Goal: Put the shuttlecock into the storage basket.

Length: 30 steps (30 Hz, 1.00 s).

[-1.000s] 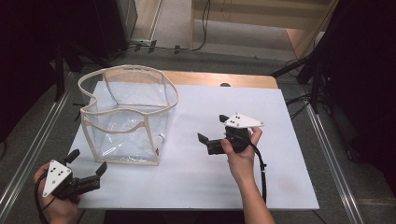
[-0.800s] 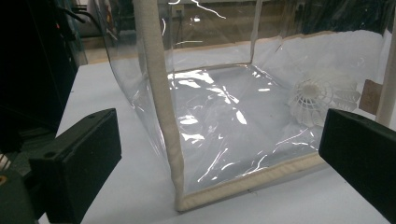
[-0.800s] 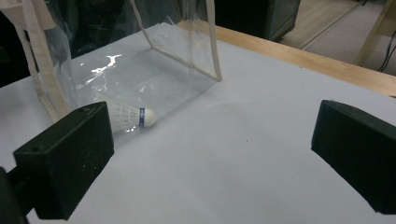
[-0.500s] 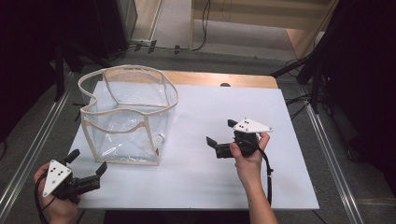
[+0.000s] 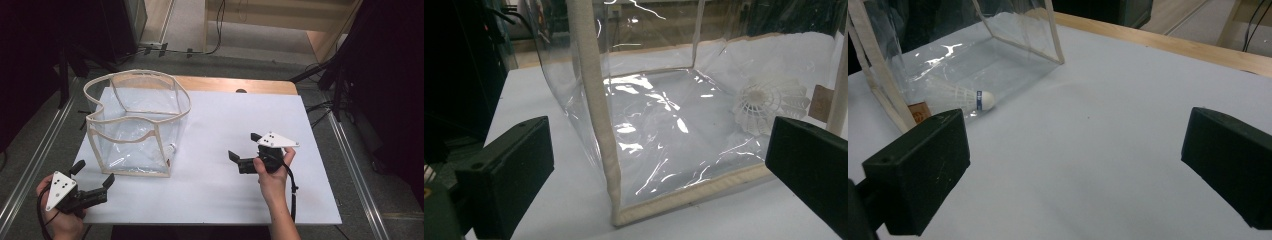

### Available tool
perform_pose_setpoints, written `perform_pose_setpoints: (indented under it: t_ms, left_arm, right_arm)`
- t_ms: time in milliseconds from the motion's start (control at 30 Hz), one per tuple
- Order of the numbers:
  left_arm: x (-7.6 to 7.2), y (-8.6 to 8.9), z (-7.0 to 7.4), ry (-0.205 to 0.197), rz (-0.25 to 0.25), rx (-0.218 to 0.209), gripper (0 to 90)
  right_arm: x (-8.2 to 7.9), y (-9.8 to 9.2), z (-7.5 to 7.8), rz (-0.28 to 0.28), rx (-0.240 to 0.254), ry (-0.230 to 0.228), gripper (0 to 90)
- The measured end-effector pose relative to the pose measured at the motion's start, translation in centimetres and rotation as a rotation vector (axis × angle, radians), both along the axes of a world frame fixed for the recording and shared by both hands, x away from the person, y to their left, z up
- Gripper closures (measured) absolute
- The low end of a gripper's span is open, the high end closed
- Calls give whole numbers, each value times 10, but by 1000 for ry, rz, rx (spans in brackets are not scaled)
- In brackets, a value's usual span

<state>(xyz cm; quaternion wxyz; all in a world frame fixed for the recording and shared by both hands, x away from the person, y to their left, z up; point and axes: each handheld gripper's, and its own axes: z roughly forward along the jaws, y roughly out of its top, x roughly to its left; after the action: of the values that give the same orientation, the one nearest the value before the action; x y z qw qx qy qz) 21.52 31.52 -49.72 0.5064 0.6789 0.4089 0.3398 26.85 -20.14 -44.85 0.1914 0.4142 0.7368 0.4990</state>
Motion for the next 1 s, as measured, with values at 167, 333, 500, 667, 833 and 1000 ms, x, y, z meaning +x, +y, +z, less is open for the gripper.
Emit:
perform_pose_setpoints:
  t_ms: [167, 333, 500, 667, 833, 1000]
  left_arm:
    - [0, 0, 0, 1, 0, -1, 0]
    - [0, 0, 0, 1, 1, 1, 0]
    - [0, 0, 0, -1, -1, 3, 0]
    - [0, 0, 0, -1, -2, 4, 0]
    - [0, -1, 0, -1, 0, 5, 0]
    - [0, -1, 0, -1, 0, 6, 0]
  right_arm:
    - [-3, -7, -4, -13, -3, 6, 0]
    - [-6, -14, -6, -26, -3, 5, 0]
    - [-10, -21, -9, -42, -3, 10, 0]
    - [-14, -28, -12, -51, -6, 15, 0]
    - [-17, -36, -14, -69, -6, 18, 0]
    - [-21, -42, -15, -83, -9, 21, 0]
